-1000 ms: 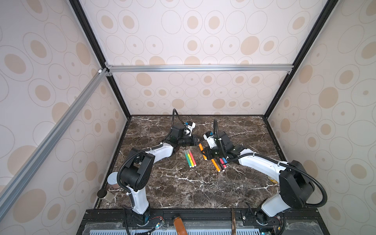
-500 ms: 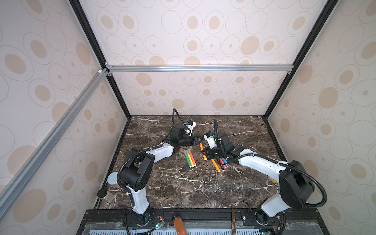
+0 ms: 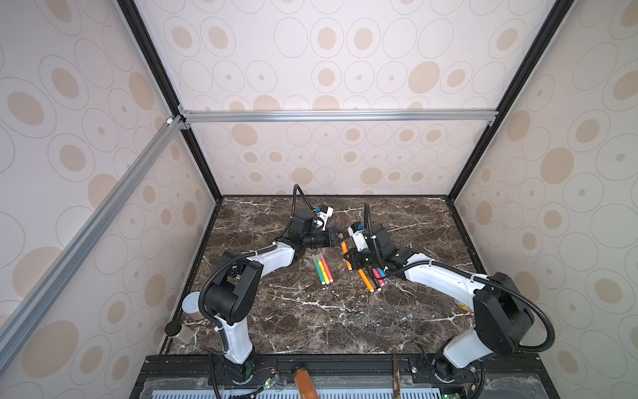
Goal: Remove pen caps from pens
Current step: Open the pen cap on the pen.
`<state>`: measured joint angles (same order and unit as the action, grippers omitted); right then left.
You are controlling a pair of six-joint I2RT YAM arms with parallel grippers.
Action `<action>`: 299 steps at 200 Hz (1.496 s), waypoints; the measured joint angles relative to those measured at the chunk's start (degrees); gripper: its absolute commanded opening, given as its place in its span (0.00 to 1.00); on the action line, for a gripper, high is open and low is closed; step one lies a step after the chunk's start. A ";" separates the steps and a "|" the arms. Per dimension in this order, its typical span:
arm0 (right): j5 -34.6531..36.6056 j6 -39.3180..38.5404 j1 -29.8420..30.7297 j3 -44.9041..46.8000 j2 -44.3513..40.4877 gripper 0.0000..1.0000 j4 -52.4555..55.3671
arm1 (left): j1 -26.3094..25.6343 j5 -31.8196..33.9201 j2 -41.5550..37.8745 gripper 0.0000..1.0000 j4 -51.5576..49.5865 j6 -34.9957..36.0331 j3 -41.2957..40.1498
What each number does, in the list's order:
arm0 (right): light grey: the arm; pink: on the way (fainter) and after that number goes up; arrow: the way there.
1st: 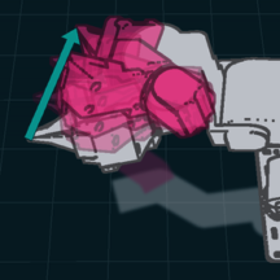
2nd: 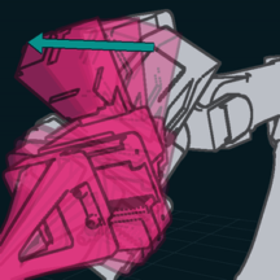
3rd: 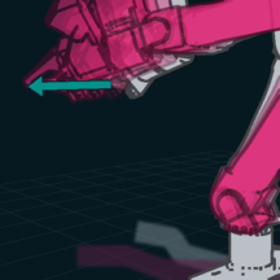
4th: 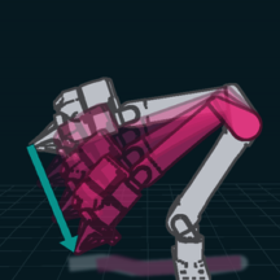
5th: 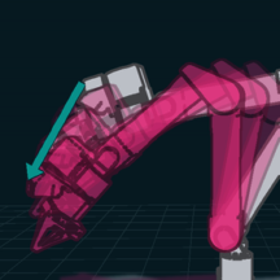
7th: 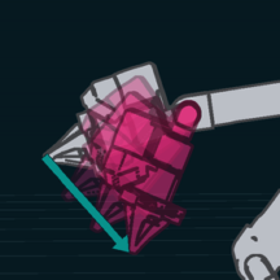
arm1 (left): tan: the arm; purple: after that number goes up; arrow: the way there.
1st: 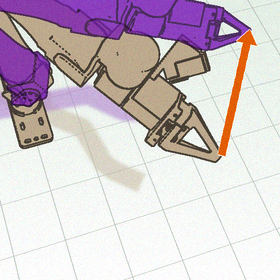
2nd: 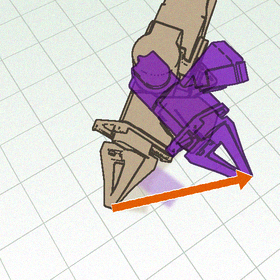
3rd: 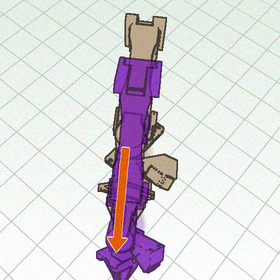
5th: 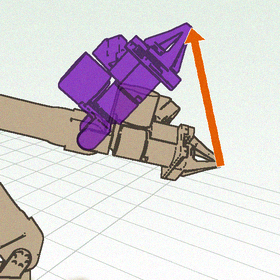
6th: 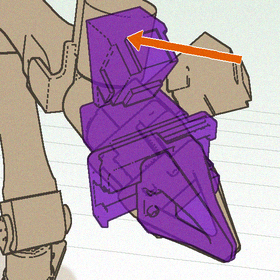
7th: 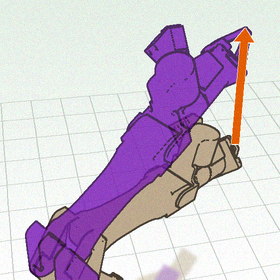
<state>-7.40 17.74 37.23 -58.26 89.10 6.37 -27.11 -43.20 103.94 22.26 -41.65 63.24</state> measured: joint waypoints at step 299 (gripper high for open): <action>-0.04 1.33 0.00 -0.61 5.77 0.21 -7.28 | -0.66 -2.27 -1.31 0.00 7.10 -7.02 -2.10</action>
<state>-7.44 19.07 37.23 -58.87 94.87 -0.91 -27.77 -45.47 102.63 29.36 -48.66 61.14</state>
